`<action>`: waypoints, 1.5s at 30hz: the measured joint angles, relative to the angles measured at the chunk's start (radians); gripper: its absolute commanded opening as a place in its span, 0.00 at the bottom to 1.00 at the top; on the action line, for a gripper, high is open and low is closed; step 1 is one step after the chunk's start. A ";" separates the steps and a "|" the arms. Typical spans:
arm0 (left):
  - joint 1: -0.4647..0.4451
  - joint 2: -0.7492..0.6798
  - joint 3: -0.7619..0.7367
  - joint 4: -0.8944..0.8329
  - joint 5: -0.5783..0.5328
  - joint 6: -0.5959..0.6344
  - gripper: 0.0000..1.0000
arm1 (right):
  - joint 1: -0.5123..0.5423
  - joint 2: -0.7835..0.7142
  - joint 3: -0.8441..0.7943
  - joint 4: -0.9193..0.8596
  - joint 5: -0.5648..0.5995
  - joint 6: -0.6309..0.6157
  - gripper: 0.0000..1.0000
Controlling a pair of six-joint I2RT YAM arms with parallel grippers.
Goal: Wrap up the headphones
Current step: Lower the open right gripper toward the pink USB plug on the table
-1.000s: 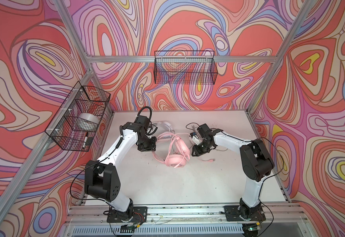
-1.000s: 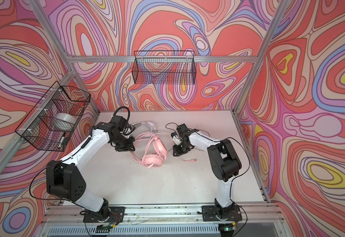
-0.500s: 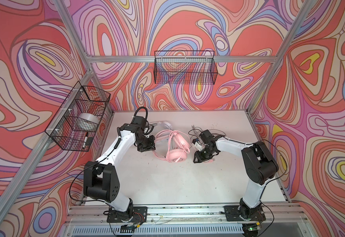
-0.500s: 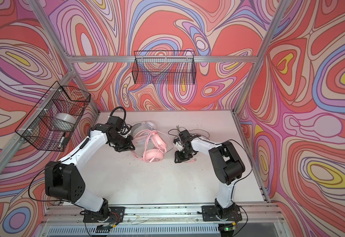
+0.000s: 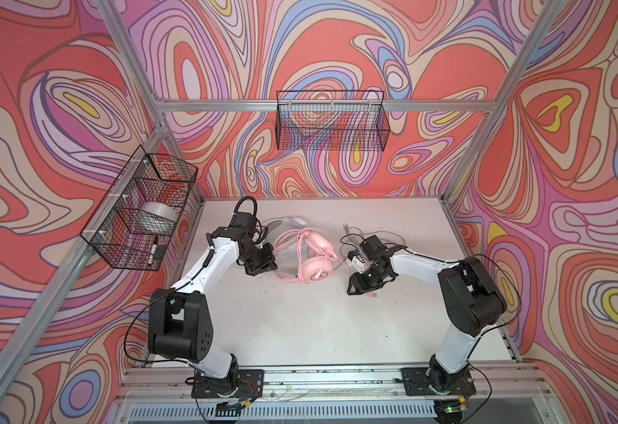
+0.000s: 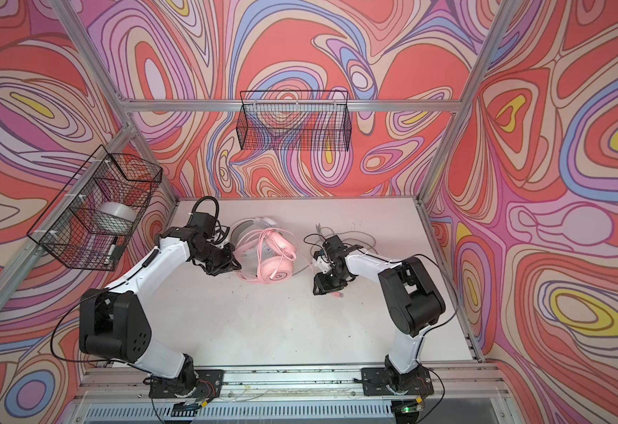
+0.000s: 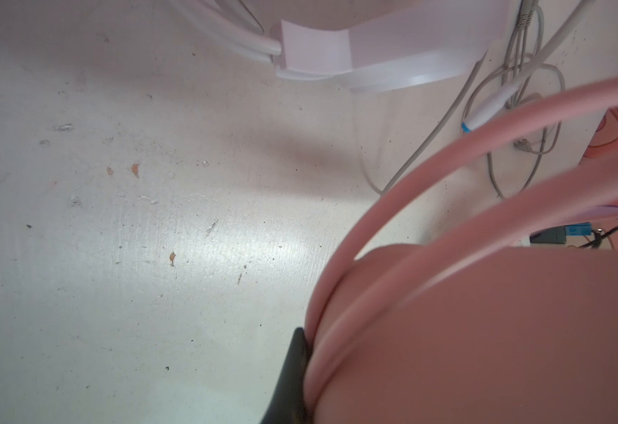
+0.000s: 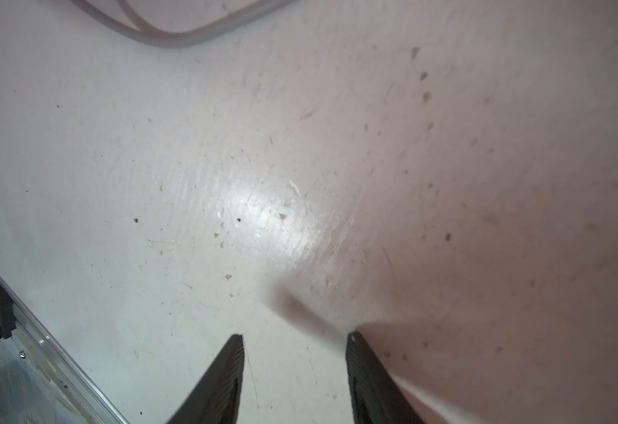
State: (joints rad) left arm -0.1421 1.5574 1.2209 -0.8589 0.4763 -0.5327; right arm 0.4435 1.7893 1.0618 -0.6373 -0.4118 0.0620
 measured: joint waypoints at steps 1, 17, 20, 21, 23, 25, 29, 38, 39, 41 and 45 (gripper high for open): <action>0.000 0.000 -0.003 0.002 0.000 -0.005 0.00 | 0.000 -0.005 -0.008 0.002 -0.001 0.003 0.50; 0.000 0.001 -0.008 0.019 -0.005 -0.052 0.00 | 0.000 -0.063 -0.072 -0.003 0.015 0.090 0.46; 0.000 0.004 -0.008 0.021 -0.006 -0.062 0.00 | 0.000 -0.078 -0.088 -0.009 0.026 0.106 0.43; 0.000 0.005 -0.008 0.022 -0.006 -0.066 0.00 | 0.000 -0.083 -0.095 -0.010 0.028 0.113 0.41; 0.000 0.009 -0.008 0.026 -0.006 -0.072 0.00 | 0.001 -0.092 -0.106 -0.010 0.030 0.122 0.35; 0.000 0.013 -0.008 0.027 -0.006 -0.080 0.00 | 0.003 -0.101 -0.118 -0.006 0.030 0.129 0.31; 0.000 0.013 -0.008 0.031 -0.005 -0.101 0.00 | 0.010 -0.106 -0.125 0.002 0.029 0.134 0.30; 0.000 0.013 -0.008 0.041 -0.005 -0.112 0.00 | 0.060 -0.089 -0.094 0.015 0.074 0.143 0.36; 0.000 0.013 -0.009 0.042 -0.005 -0.112 0.00 | 0.065 -0.090 -0.091 0.024 0.082 0.149 0.37; 0.000 0.013 -0.014 0.045 -0.004 -0.112 0.00 | 0.073 -0.094 -0.090 0.042 0.099 0.167 0.39; 0.000 0.019 -0.023 0.048 -0.003 -0.111 0.00 | 0.073 -0.122 -0.090 0.097 0.135 0.217 0.40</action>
State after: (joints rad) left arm -0.1421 1.5764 1.1980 -0.8108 0.4732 -0.6441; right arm 0.5167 1.6672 0.9718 -0.5404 -0.2764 0.2790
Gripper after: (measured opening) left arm 0.078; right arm 0.395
